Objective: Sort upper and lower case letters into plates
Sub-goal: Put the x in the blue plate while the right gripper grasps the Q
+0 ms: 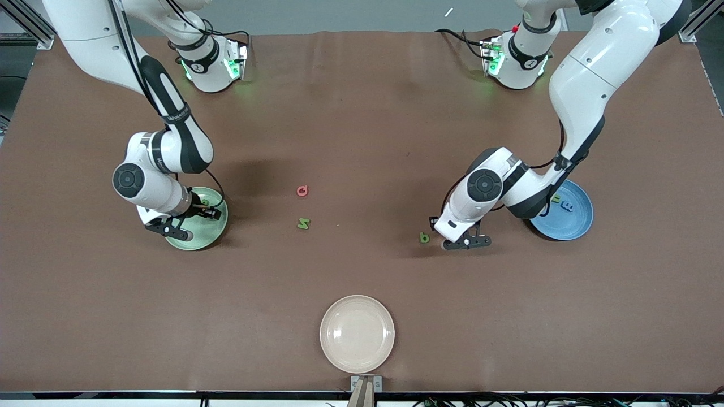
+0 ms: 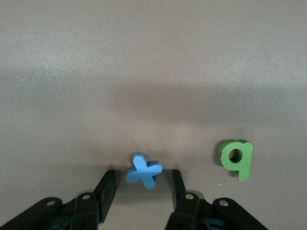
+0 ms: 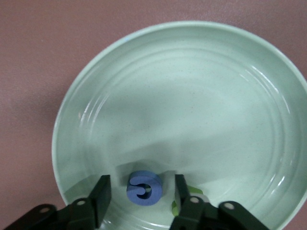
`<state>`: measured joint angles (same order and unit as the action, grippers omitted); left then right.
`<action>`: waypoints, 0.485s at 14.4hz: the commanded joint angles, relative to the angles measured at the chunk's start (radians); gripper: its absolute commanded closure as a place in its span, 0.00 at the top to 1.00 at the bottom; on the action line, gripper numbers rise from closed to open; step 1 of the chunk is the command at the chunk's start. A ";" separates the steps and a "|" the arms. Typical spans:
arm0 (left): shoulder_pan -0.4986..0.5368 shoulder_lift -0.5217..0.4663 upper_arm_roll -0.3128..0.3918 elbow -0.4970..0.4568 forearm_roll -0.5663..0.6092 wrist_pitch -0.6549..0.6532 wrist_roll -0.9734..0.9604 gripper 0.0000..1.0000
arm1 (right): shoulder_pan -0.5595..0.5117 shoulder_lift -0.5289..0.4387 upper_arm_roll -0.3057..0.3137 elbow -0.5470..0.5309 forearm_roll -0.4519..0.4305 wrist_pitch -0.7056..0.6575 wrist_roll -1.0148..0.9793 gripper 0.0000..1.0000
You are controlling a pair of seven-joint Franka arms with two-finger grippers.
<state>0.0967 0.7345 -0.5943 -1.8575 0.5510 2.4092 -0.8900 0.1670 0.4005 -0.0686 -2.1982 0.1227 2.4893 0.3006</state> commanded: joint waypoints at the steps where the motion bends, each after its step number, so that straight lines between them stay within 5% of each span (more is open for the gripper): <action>1: -0.006 0.025 0.001 0.026 0.039 -0.005 -0.026 0.46 | 0.022 -0.045 0.003 0.043 0.011 -0.117 0.014 1.00; 3: -0.006 0.025 0.001 0.026 0.043 -0.005 -0.026 0.36 | 0.058 -0.068 0.009 0.089 0.011 -0.200 0.107 1.00; 7: -0.003 0.020 0.001 0.026 0.043 -0.007 -0.026 0.18 | 0.216 -0.068 0.020 0.095 0.012 -0.153 0.322 1.00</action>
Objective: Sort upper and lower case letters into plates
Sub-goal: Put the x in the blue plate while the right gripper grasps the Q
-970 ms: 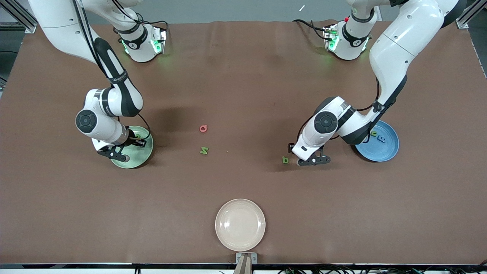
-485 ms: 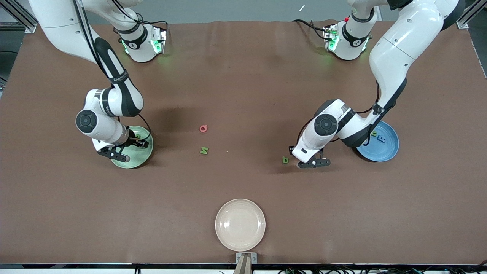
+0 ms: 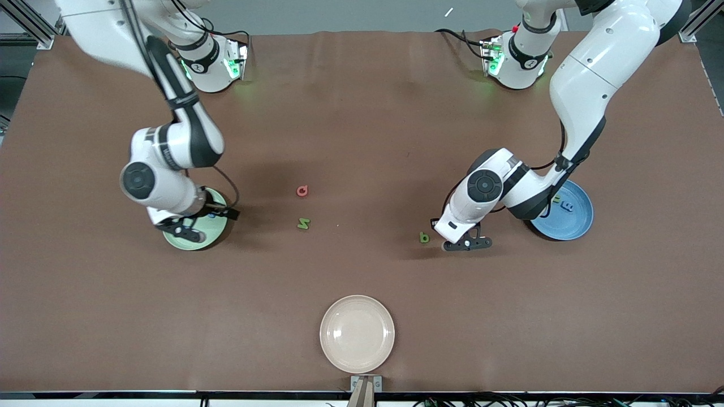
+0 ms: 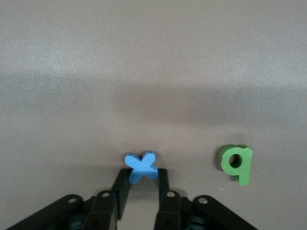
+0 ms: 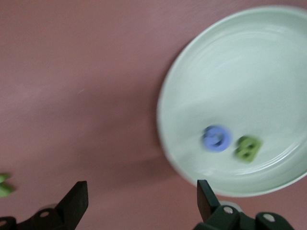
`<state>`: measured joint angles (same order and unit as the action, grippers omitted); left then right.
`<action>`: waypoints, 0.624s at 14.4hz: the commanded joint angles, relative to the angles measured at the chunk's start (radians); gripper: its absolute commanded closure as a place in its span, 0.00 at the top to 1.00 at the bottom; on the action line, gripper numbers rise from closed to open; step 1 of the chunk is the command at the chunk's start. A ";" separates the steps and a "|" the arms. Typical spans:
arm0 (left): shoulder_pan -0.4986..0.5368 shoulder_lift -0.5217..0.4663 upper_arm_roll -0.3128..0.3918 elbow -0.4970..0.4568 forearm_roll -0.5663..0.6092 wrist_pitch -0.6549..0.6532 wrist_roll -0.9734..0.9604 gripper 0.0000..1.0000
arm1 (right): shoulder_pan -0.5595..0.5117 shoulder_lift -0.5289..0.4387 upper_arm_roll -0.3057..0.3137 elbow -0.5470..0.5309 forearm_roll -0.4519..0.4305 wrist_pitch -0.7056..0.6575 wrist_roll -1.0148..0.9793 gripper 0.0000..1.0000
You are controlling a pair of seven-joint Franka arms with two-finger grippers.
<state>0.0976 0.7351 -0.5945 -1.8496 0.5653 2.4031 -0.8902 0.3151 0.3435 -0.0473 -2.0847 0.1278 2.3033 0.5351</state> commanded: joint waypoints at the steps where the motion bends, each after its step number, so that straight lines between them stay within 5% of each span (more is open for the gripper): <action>1: 0.002 0.012 0.002 0.018 0.030 -0.002 -0.026 0.17 | 0.090 -0.008 -0.002 -0.018 0.007 0.051 0.127 1.00; 9: 0.040 -0.071 -0.002 -0.010 0.031 -0.074 -0.018 0.10 | 0.265 0.028 -0.002 -0.058 0.007 0.220 0.365 1.00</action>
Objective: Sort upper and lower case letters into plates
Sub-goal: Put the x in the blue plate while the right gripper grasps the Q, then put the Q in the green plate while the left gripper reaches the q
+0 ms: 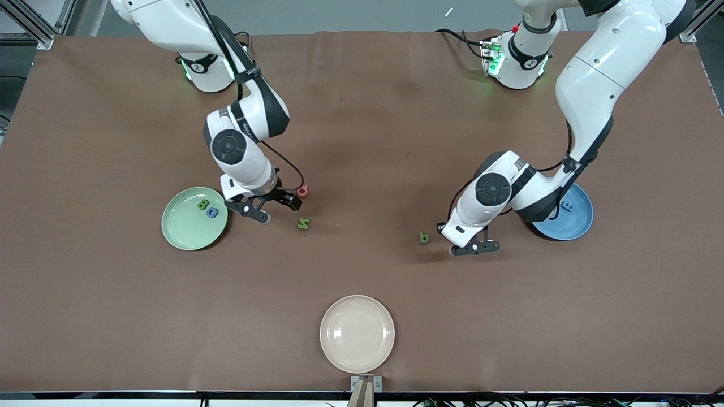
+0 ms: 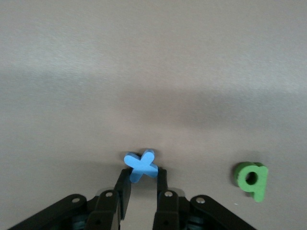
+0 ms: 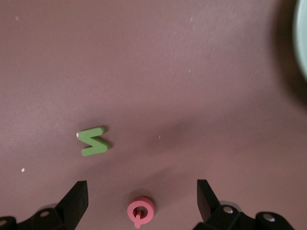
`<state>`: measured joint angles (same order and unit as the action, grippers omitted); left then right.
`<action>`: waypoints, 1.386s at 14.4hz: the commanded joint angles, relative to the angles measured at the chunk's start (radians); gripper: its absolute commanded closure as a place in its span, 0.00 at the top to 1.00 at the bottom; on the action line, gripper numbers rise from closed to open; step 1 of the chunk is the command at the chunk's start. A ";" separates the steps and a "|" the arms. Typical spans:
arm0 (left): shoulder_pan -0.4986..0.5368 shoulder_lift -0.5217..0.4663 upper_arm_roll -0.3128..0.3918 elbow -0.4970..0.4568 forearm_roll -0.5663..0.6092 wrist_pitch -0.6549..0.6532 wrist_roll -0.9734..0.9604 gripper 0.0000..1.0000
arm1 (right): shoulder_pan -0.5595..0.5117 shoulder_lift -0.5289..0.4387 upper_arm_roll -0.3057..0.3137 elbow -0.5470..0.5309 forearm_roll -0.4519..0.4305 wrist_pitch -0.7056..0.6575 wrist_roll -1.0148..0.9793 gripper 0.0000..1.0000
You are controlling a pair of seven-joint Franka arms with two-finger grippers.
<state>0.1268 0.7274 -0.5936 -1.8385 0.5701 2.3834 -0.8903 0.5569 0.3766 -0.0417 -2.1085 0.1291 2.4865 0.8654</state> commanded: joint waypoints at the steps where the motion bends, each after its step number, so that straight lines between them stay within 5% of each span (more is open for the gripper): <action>1: 0.014 -0.092 -0.003 -0.036 0.025 -0.076 -0.013 0.10 | 0.031 -0.004 -0.007 -0.051 0.006 0.057 0.052 1.00; 6: 0.210 -0.213 -0.115 -0.177 0.025 -0.084 0.074 0.08 | 0.089 0.048 -0.009 -0.088 0.006 0.167 0.136 1.00; 13: 0.759 -0.324 -0.437 -0.422 0.028 -0.072 0.382 0.08 | 0.141 0.096 -0.009 -0.088 0.006 0.204 0.217 1.00; 20: 0.936 -0.260 -0.451 -0.518 0.229 0.037 0.444 0.09 | 0.153 0.096 -0.012 -0.088 0.001 0.177 0.234 0.91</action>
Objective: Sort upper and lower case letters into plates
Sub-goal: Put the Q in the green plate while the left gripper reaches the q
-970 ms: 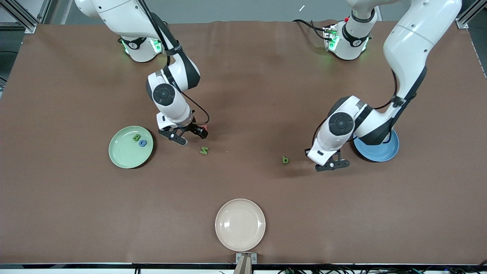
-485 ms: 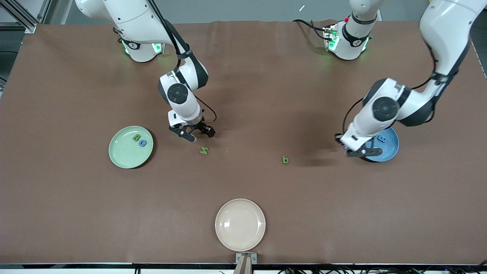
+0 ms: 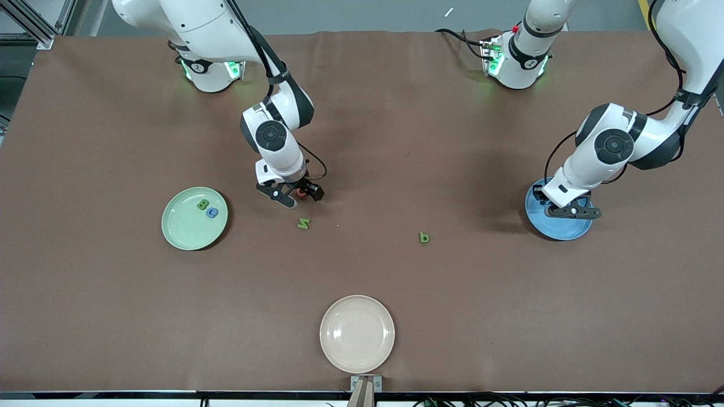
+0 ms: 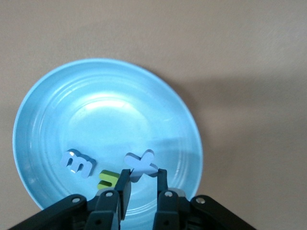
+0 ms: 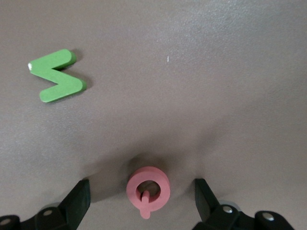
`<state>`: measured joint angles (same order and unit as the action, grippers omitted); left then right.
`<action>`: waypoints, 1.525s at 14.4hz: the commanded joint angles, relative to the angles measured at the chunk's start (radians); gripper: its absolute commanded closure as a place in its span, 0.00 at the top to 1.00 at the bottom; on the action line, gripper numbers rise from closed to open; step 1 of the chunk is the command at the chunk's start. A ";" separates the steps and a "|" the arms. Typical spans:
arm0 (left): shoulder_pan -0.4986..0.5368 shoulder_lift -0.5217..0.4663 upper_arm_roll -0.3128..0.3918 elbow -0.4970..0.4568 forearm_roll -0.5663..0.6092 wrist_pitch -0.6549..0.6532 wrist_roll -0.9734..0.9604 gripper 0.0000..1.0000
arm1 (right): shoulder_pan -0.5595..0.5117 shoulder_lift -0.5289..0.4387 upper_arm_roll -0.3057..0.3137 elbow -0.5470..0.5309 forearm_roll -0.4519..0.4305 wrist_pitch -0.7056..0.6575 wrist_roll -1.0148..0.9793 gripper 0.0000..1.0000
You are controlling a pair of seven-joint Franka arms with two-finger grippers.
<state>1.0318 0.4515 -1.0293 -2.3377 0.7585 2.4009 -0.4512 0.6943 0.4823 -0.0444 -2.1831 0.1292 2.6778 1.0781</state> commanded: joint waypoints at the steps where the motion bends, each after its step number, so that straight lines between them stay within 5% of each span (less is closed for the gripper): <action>1: 0.034 0.024 -0.012 -0.025 0.051 0.023 0.005 0.09 | 0.016 -0.010 -0.009 -0.014 0.000 -0.015 0.022 0.87; 7: 0.037 0.073 0.000 -0.031 0.087 0.030 0.000 0.09 | 0.005 -0.014 -0.012 -0.014 -0.010 -0.026 0.017 0.65; 13: 0.037 0.110 0.017 -0.029 0.150 0.030 -0.017 0.11 | -0.004 -0.030 -0.026 -0.012 -0.010 -0.059 0.013 0.04; 16: 0.037 0.110 0.021 -0.028 0.159 0.030 -0.017 0.13 | -0.009 -0.080 -0.073 -0.001 -0.010 -0.151 -0.055 0.02; 18: 0.037 0.110 0.021 -0.026 0.159 0.030 -0.014 0.30 | -0.009 -0.125 -0.132 0.003 -0.010 -0.220 -0.140 0.02; 19: 0.037 0.107 0.021 -0.026 0.159 0.030 -0.012 0.51 | -0.010 -0.148 -0.167 0.005 -0.010 -0.254 -0.199 0.02; 20: 0.037 0.099 0.021 -0.023 0.159 0.030 -0.001 0.83 | -0.015 -0.169 -0.210 0.011 -0.010 -0.295 -0.272 0.02; 21: 0.039 0.096 0.018 -0.019 0.159 0.030 0.003 0.97 | -0.022 -0.188 -0.245 0.012 -0.010 -0.326 -0.343 0.02; 22: 0.042 0.090 0.011 -0.014 0.157 0.029 -0.001 0.99 | -0.041 -0.201 -0.282 0.016 -0.010 -0.346 -0.427 0.02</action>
<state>1.0591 0.5629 -1.0048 -2.3538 0.8944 2.4185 -0.4536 0.6834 0.3438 -0.2750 -2.1460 0.1261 2.3781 0.7810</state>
